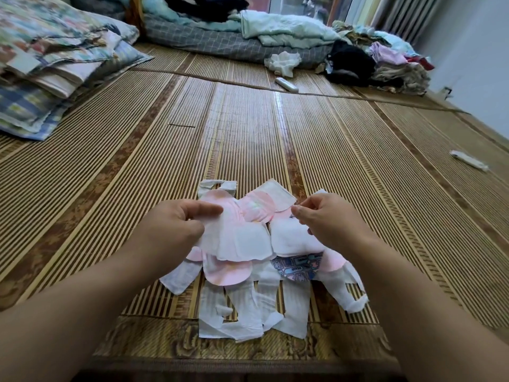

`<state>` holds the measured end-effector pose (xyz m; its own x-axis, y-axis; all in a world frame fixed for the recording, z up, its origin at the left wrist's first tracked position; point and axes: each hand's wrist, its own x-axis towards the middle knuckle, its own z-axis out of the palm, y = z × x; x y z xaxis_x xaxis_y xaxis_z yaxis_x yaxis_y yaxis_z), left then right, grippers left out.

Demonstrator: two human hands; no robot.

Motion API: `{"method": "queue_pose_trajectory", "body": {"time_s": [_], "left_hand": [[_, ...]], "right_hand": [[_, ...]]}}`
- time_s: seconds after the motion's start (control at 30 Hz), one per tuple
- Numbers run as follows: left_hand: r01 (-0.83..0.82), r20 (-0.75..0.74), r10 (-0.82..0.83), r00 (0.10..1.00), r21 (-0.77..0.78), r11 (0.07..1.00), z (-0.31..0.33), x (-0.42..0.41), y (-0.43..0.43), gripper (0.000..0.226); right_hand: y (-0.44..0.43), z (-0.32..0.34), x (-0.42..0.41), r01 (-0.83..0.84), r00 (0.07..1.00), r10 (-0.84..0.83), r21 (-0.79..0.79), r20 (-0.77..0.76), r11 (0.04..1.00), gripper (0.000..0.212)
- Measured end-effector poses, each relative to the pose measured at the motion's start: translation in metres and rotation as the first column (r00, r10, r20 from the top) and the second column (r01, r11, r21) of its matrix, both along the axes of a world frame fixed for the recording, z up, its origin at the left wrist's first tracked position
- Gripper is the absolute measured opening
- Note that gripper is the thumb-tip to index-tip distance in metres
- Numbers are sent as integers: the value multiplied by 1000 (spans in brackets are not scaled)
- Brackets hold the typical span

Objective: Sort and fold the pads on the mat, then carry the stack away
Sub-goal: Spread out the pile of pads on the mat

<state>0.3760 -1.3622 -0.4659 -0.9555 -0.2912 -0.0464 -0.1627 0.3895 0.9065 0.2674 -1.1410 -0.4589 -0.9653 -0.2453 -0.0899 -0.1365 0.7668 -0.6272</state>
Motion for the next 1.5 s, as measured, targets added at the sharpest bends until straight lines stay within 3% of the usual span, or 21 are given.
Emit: {"method": "queue_pose_trajectory", "body": {"time_s": [0.2,0.33,0.43,0.53,0.6,0.67,0.73,0.8,0.9,1.17,1.33,1.5], "left_hand": [[31,-31,-29,999,91,995,4,-14,20,46],[90,79,-95,992,74,993,-1,-29,44,36],[141,183,-185,966,229,963,-4,-33,56,26],[154,167,-216,962,320,935,-4,-35,57,23],[129,107,-156,982,222,967,-6,-37,49,24],[42,80,-34,996,-101,994,-7,-39,35,25],[20,143,57,988,-489,872,-10,-37,22,30],[105,279,93,956,-619,778,-13,-33,19,37],[193,377,74,923,-622,759,-18,-33,24,38],[182,334,27,942,-577,796,-25,-38,21,25],[162,310,-24,950,-427,890,-24,-39,14,12],[161,323,-53,945,-320,934,-21,-37,11,13]], "right_hand": [[21,3,-4,65,996,-67,-51,-53,997,24],[31,-1,-3,66,997,-67,-25,-45,997,22],[34,-4,-2,54,998,-54,-3,-38,999,21],[37,-6,-2,36,999,-35,29,-31,999,19],[39,-7,-3,31,999,-29,59,-31,998,16],[41,-9,-5,53,998,-50,90,-37,995,15],[42,-12,-7,82,997,-79,173,-28,981,19],[41,-16,-9,87,994,-101,272,36,958,27],[36,-24,-11,94,982,-136,292,127,952,24],[32,-27,-12,105,991,-126,317,45,942,18],[33,-26,-11,88,989,-119,285,93,954,20],[31,-25,-10,84,977,-136,286,166,955,23]]}}
